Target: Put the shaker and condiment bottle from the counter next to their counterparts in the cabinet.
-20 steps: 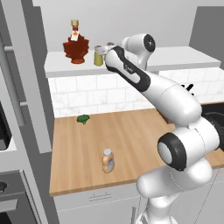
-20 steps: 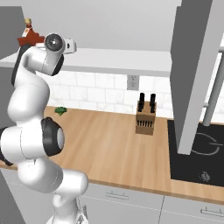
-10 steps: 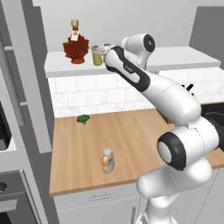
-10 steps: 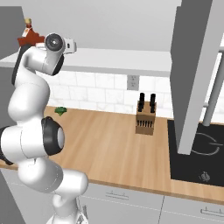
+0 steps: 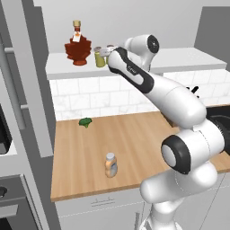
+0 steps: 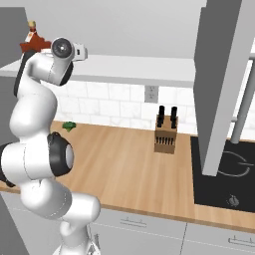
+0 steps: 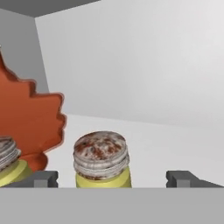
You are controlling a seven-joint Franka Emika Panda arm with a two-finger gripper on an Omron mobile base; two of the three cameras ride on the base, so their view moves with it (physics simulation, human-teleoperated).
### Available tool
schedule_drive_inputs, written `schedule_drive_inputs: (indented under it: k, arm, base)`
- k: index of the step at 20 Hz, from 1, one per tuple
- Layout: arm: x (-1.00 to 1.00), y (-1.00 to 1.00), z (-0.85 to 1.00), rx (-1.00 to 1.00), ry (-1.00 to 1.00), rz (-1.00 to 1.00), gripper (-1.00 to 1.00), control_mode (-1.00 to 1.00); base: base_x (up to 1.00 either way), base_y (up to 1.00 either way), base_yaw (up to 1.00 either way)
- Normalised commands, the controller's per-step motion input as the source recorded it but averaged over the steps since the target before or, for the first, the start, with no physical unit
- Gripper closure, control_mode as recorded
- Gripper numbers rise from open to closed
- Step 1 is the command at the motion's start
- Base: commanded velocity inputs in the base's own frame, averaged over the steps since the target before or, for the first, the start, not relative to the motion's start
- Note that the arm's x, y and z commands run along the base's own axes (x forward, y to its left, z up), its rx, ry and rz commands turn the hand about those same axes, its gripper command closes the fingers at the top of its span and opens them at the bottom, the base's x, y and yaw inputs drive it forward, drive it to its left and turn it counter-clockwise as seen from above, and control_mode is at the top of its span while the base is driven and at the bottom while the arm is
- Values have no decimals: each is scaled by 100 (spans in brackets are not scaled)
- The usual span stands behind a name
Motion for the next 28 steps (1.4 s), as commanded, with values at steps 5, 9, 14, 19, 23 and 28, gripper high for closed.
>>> schedule_drive_inputs:
  k: [5,9,14,19,23,28]
  arm:
    - [0,-26,0,6,0,0,-100,-100]
    - [0,-37,0,9,0,1,-100,-100]
    - [-17,-27,0,5,0,5,-100,-100]
    - [-44,-13,-10,0,0,11,-100,-100]
    - [-88,-1,-25,0,0,23,-100,-100]
    - [-100,0,-29,0,0,32,-100,-100]
  base:
    - [0,0,0]
    - [0,0,0]
    - [0,0,0]
    - [0,0,0]
    - [0,0,0]
    - [0,0,0]
